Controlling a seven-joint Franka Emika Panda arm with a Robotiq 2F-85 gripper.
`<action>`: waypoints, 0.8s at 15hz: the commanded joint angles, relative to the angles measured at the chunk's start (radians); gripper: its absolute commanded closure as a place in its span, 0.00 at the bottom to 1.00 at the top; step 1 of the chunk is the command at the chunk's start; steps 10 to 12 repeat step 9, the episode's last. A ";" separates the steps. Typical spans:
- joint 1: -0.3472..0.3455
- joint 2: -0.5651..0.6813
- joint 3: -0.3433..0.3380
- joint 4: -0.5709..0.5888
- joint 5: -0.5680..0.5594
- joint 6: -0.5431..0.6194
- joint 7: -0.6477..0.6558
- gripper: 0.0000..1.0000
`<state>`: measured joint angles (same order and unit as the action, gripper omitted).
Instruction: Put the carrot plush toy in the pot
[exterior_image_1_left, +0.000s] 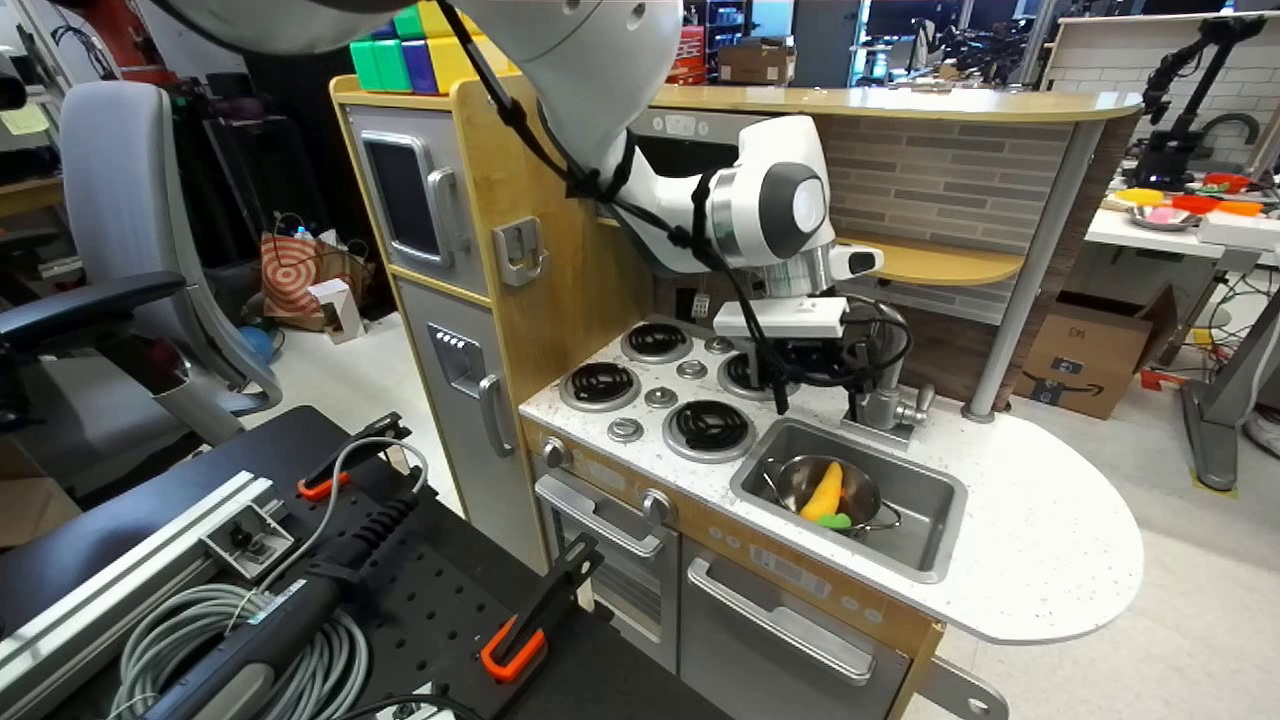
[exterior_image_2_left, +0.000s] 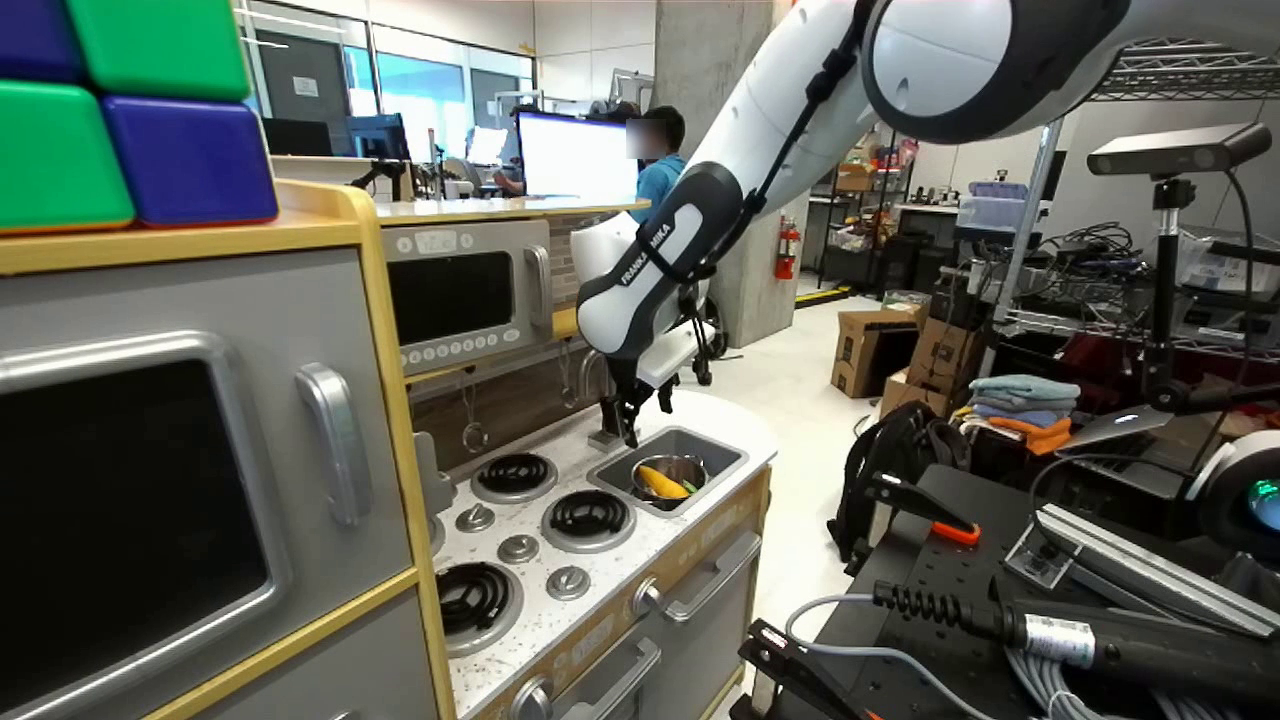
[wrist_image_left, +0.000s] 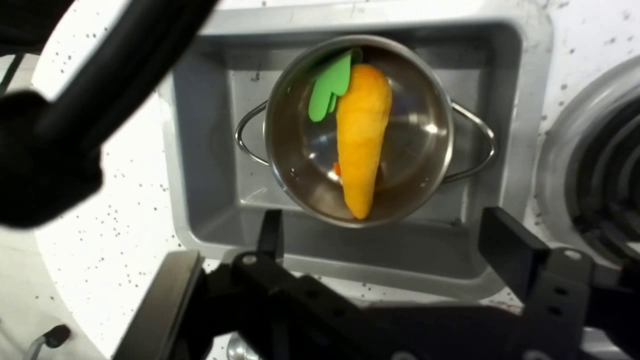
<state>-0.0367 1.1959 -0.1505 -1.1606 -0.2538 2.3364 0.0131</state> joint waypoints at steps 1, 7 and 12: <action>-0.003 -0.189 0.052 -0.184 -0.009 -0.101 -0.167 0.00; -0.004 -0.248 0.069 -0.192 -0.004 -0.186 -0.239 0.00; -0.004 -0.268 0.071 -0.203 -0.004 -0.193 -0.241 0.00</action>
